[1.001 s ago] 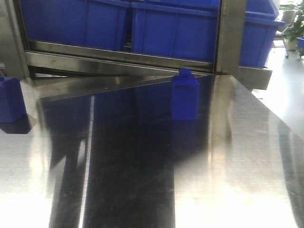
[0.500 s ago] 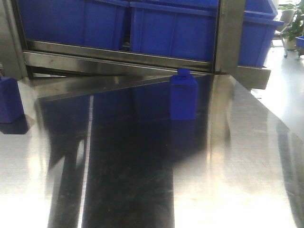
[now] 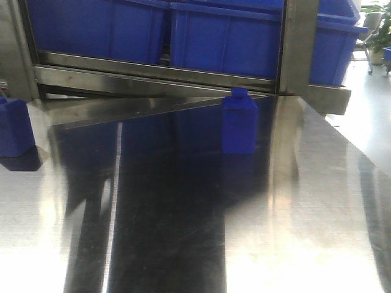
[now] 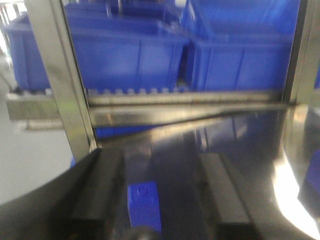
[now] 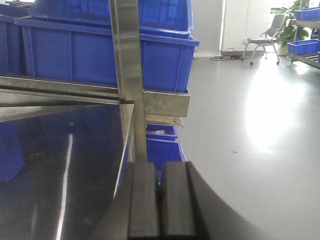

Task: Pick and sort blue part to right shelf
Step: 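Move the left gripper down over the blue part near the table edge, then close the left gripper on the blue part and lift it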

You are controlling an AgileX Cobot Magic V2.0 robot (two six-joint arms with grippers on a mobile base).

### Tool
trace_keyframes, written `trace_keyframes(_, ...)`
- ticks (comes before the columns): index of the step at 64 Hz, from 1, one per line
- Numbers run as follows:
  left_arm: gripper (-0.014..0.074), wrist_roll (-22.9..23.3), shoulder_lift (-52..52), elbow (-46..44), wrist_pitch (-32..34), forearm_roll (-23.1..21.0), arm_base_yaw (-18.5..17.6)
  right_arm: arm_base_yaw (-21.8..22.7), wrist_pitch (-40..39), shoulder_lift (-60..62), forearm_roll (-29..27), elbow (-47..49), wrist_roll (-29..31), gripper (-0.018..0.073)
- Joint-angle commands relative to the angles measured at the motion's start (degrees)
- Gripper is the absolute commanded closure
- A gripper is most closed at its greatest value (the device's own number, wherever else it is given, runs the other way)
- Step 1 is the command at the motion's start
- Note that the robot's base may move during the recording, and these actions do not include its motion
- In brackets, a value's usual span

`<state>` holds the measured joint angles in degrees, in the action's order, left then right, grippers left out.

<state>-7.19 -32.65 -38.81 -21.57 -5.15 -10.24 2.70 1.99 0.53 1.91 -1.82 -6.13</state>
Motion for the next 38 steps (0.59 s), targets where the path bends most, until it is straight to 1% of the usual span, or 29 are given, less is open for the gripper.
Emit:
trace_keyframes(1,0.0076,0.05,-5.35,-4.85,0.08,-0.82,-0.03,0.16,-5.16,1.32,-0.10,1.29,0.33,0.0527)
trace_keyframes(8,0.0038,0.25,-12.27,-9.70,-6.43,-1.71,-0.03,0.16,-5.16,1.32,-0.10,1.29,0.33,0.0527)
trace_keyframes(14,-0.0001,4.80,-19.57,-15.86,-13.06,-1.71,0.09,0.16,-5.16,1.32,-0.10,1.29,0.33,0.0527)
trace_keyframes(21,-0.0030,7.19,-27.69,-22.89,-18.42,0.09,0.32,0.16,-5.16,1.32,-0.10,1.29,0.33,0.0527)
trace_keyframes(29,-0.0034,9.62,-36.15,-30.98,-24.45,0.44,2.40,0.16,-5.16,1.32,-0.10,1.29,0.33,0.0527)
trace_keyframes(38,-0.0034,10.06,-45.31,-39.23,-32.35,0.44,4.71,0.16,-5.16,1.32,-0.10,1.29,0.33,0.0527)
